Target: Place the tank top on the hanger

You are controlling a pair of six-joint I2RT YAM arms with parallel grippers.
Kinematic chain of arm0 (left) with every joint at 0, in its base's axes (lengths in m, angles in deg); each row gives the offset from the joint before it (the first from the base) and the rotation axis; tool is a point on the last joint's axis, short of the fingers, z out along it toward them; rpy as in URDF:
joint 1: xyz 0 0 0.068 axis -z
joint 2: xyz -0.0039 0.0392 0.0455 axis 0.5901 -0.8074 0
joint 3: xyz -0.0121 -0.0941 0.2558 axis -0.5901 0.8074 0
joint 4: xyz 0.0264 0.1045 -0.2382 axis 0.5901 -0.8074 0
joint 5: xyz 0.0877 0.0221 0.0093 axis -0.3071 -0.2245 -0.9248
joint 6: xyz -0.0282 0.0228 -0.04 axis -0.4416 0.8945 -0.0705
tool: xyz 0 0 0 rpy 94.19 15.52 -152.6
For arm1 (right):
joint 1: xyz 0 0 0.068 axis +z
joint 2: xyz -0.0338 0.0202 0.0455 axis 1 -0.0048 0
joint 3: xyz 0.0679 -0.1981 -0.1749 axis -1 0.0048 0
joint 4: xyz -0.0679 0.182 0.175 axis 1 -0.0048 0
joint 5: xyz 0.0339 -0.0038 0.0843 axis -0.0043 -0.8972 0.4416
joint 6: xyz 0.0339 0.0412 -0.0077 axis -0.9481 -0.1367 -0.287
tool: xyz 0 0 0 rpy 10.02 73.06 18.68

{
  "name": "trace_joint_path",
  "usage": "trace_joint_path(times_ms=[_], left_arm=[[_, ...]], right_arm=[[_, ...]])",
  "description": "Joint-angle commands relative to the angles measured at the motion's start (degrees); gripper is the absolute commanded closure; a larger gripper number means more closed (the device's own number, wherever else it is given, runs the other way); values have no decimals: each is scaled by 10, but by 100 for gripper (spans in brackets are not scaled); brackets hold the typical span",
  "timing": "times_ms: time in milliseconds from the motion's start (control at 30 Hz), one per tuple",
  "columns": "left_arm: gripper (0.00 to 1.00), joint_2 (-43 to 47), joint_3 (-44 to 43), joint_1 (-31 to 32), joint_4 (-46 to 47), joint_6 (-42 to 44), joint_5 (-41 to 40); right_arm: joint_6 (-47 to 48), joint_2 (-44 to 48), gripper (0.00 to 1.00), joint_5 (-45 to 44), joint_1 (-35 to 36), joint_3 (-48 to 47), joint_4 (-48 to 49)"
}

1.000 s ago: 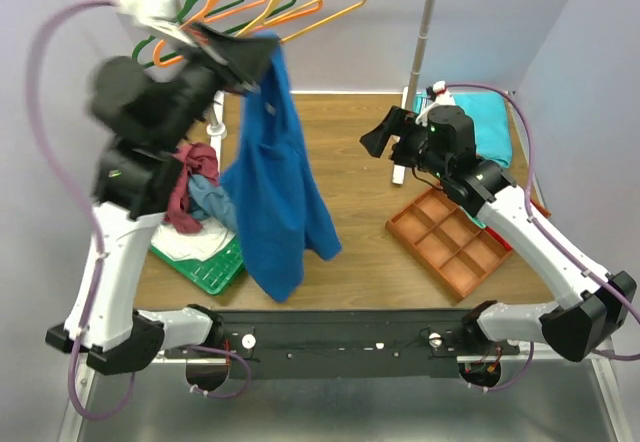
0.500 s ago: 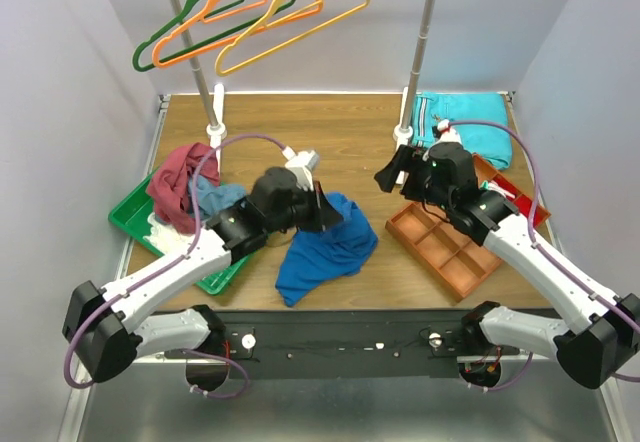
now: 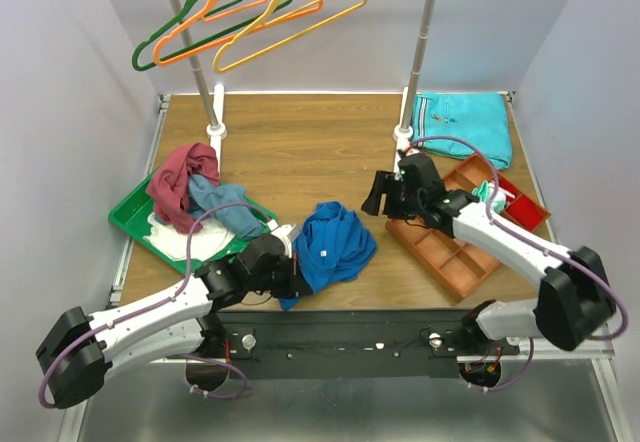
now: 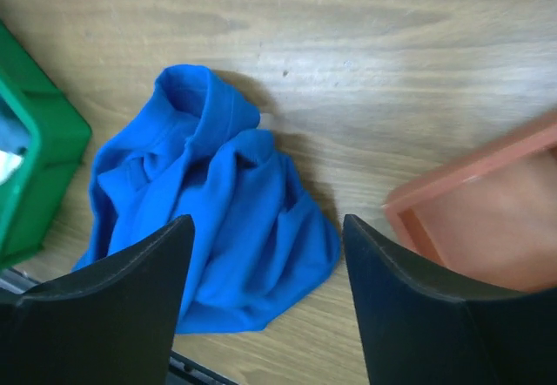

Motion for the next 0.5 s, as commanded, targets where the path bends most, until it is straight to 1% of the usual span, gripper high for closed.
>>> trace_joint_path(times_ms=[0, 33, 100, 133, 200, 300, 367, 433, 467], left_arm=[[100, 37, 19, 8, -71, -49, 20], [100, 41, 19, 8, -82, -49, 18], [100, 48, 19, 9, -105, -45, 13], [100, 51, 19, 9, -110, -46, 11], [100, 54, 20, 9, -123, -42, 9], [100, 61, 18, 9, -126, -46, 9], [100, 68, 12, 9, -134, -46, 0], [100, 70, 9, 9, -141, -47, -3], [100, 72, 8, 10, -142, -48, -4]], right_arm=[[50, -78, 26, 33, 51, -67, 14], [56, -93, 27, 14, 65, -97, 8], [74, -134, 27, -7, 99, -125, -13], [80, -143, 27, -44, 109, -135, -18], [97, -168, 27, -58, 127, -157, -19], [114, -204, 28, -66, 133, -181, -23], [118, -223, 32, -78, 133, -197, -42], [114, -242, 32, -104, 133, -208, -54], [110, -244, 35, -111, 133, -207, -59]])
